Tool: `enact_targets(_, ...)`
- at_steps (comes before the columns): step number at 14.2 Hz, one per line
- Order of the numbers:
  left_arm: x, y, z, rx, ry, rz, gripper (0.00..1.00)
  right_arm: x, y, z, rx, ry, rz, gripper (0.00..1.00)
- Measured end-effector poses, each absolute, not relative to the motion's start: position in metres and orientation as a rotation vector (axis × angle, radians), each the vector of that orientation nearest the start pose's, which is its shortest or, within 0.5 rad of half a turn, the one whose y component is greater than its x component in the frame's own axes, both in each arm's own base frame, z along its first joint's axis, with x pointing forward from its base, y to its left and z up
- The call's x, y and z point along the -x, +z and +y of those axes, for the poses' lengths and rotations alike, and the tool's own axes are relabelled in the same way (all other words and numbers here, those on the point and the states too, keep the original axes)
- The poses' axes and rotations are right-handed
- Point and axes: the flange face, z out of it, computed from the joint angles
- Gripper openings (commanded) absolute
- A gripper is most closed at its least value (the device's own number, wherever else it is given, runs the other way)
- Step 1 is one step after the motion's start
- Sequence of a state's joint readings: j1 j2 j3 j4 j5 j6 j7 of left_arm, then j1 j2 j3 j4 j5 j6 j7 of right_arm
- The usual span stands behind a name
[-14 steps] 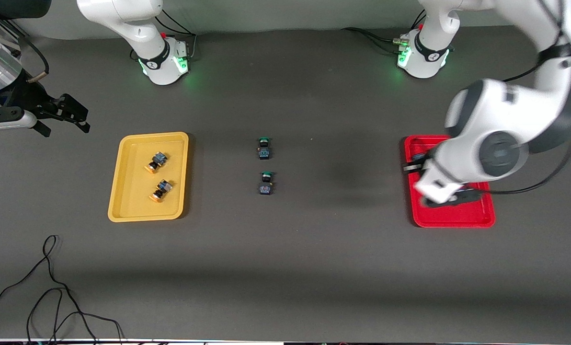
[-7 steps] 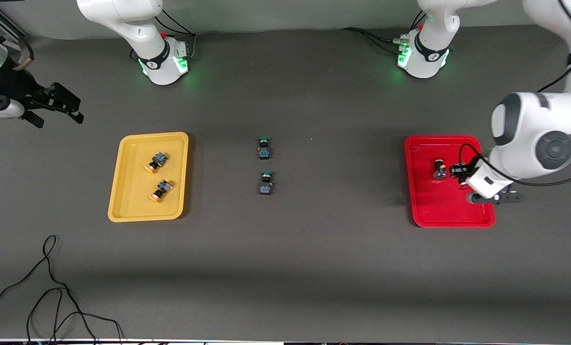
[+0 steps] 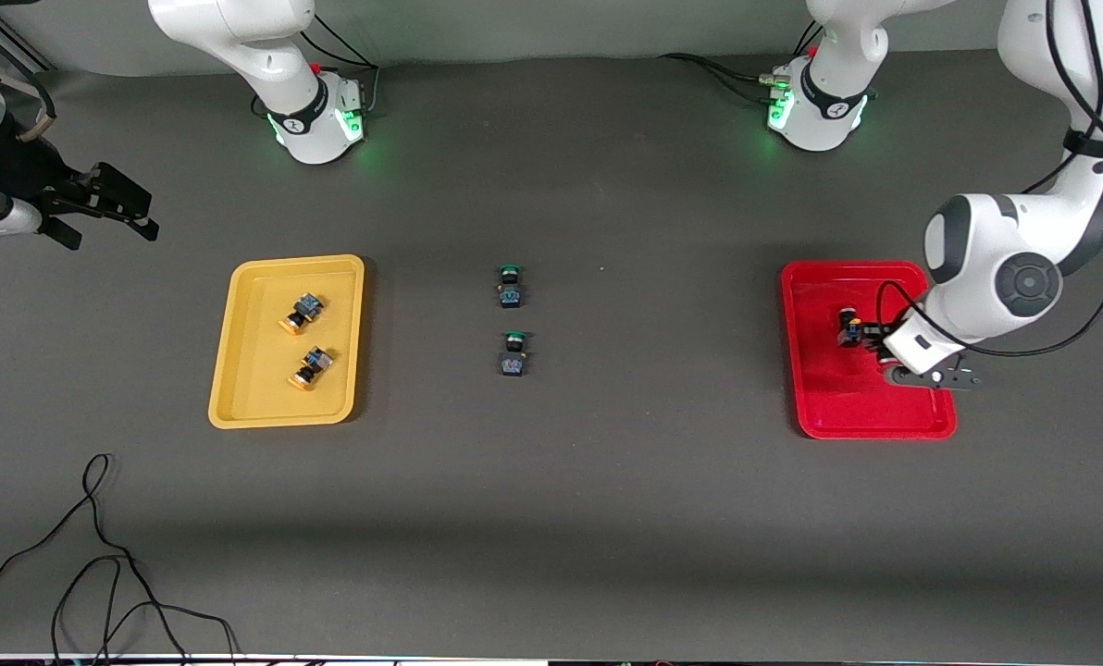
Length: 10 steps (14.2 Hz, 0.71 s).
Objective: Place red and yellow buttons in trays
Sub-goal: 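Carry the red button over the red tray with the left gripper, then open the left gripper to release the red button in the tray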
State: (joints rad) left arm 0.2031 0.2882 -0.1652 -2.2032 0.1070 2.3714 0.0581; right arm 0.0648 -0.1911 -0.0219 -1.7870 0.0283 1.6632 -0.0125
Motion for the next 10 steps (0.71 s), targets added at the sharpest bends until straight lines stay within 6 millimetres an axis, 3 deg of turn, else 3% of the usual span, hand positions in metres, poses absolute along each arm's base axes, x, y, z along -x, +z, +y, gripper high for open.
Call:
enact_targets(1,-0.542,0.235,0.028,3.12,0.177,0.161,0.2,-0.502,0.632,0.023,3.105,-0.108,-0.085,1.0)
enact_targets(2,-0.542,0.228,0.031,3.125,0.175,0.172,0.5,-0.502,0.635,0.023,3.105,-0.113,-0.085,1.0)
enact_targets(3,-0.542,0.222,0.032,3.128,0.18,0.182,0.99,-0.502,0.636,0.023,3.104,-0.114,-0.085,1.0)
enact_targets(5,-0.545,0.22,0.03,3.13,0.178,0.193,1.0,-0.501,0.636,0.023,3.105,-0.102,-0.085,1.0)
enact_targets(7,-0.554,0.233,0.031,3.125,0.192,0.193,1.0,-0.503,0.632,0.024,3.105,-0.089,-0.085,1.0)
enact_targets(10,-0.569,0.28,0.033,3.103,0.324,0.184,1.0,-0.507,0.626,0.024,3.106,-0.069,-0.085,1.0)
